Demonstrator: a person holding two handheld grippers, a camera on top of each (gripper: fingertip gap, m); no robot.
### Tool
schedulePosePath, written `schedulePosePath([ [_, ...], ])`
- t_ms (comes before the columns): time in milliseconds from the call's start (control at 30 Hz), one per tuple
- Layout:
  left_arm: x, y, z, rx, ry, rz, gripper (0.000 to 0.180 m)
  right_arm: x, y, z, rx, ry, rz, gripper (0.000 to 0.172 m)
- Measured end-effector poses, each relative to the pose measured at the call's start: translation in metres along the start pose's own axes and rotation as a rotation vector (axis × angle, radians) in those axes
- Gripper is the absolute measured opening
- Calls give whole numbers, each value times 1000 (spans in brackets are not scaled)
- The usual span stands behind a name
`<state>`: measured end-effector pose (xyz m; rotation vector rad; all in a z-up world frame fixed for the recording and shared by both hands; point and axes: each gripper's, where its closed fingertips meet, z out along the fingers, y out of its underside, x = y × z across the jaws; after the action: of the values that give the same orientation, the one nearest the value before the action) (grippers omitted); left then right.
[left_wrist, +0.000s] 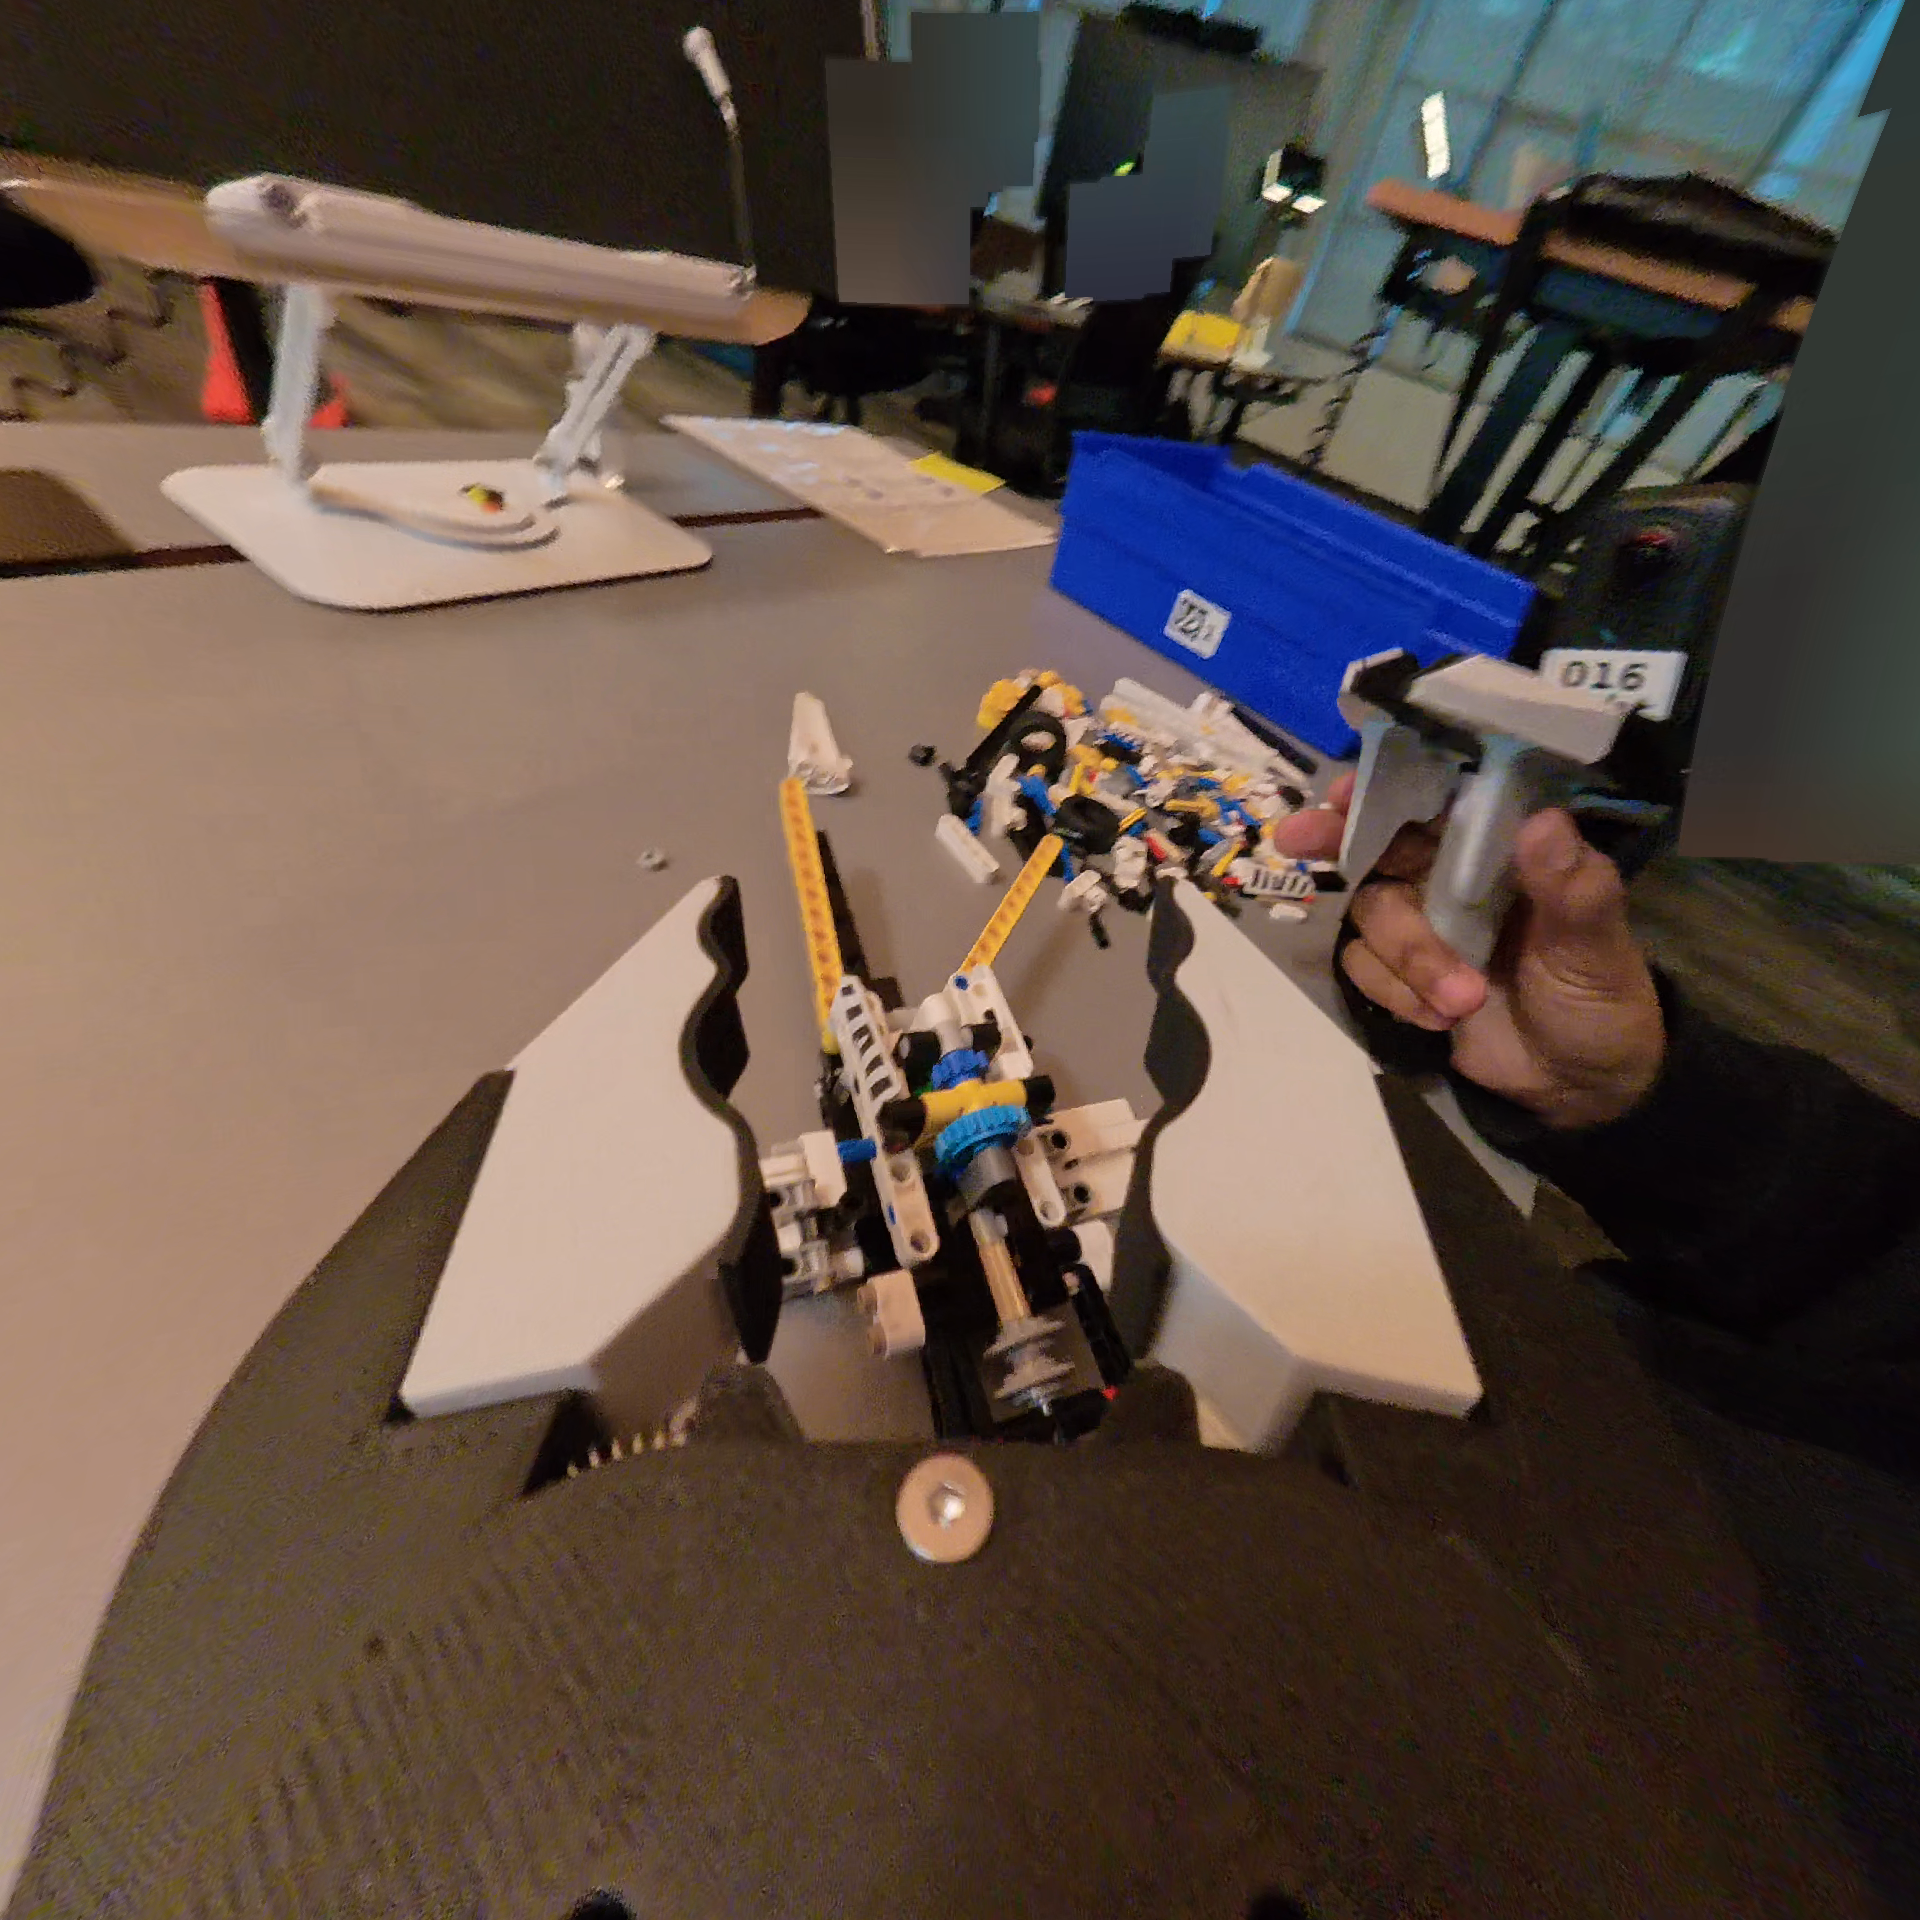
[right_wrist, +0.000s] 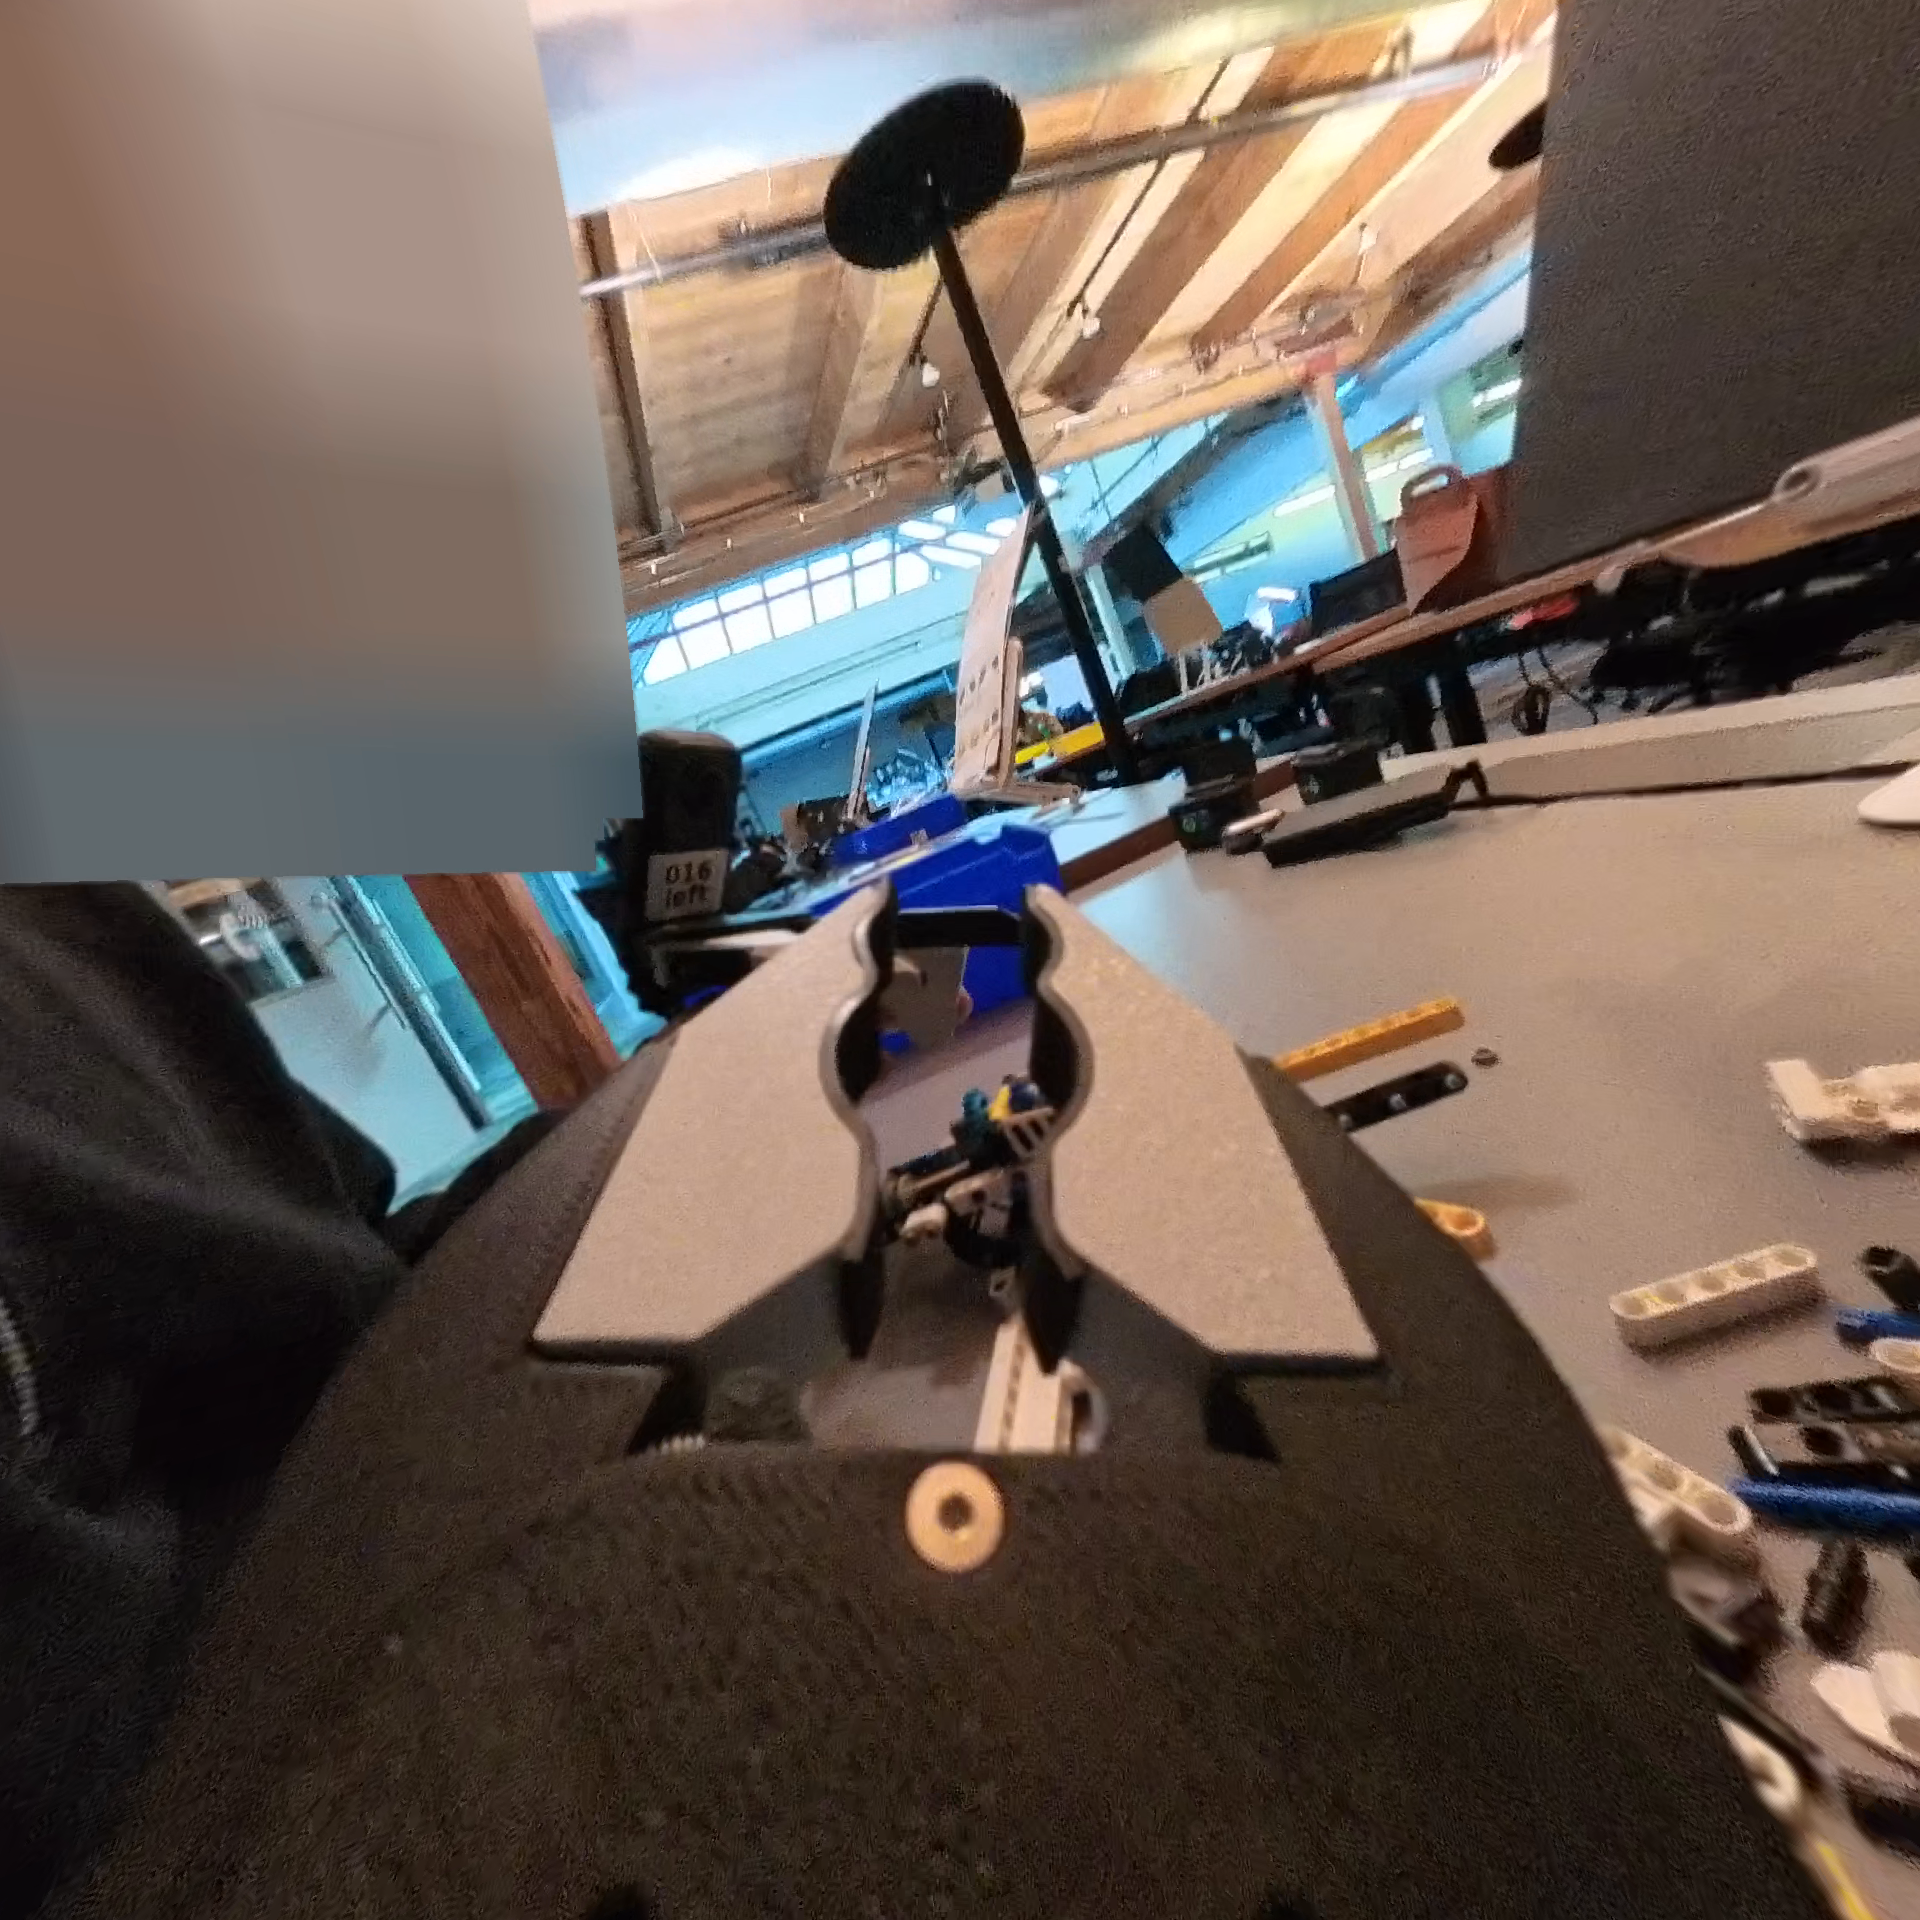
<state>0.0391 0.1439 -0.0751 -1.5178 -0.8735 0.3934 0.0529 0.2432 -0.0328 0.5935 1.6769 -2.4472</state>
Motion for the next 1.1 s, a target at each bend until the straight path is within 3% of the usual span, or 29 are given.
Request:
schedulePosePath([
  [67,2,-5,1,32,39,-44,76,0,6,-2,-63,-14,-35,1],
  [100,2,-8,1,50,57,-76,75,8,8,0,-71,21,-47,10],
  [167,6,-15,-3,103,109,-120,72,24,11,5,-78,108,-74,53],
  [300,15,-26,-16,215,194,-176,69,25,16,7,-126,146,-170,49],
  [367,35,-30,-25,193,310,-235,85,24,15,5,-124,179,-235,55],
  [433,57,-40,-38,148,408,-246,87,22,17,2,-132,206,-281,58],
  [533,54,-48,-46,158,252,-71,81,11,18,-1,-124,207,-341,60],
  [600,34,-39,-44,143,59,48,81,3,20,-1,-134,178,-377,63],
  [667,26,-23,-40,92,-22,137,79,-3,20,0,-131,159,-390,62],
  [833,21,11,-19,-10,-18,214,84,4,32,4,-205,163,-388,59],
  [967,28,8,-15,2,66,145,85,2,38,7,-239,162,-429,54],
  [1100,13,5,-17,58,12,146,76,2,46,11,-284,169,-483,51],
])
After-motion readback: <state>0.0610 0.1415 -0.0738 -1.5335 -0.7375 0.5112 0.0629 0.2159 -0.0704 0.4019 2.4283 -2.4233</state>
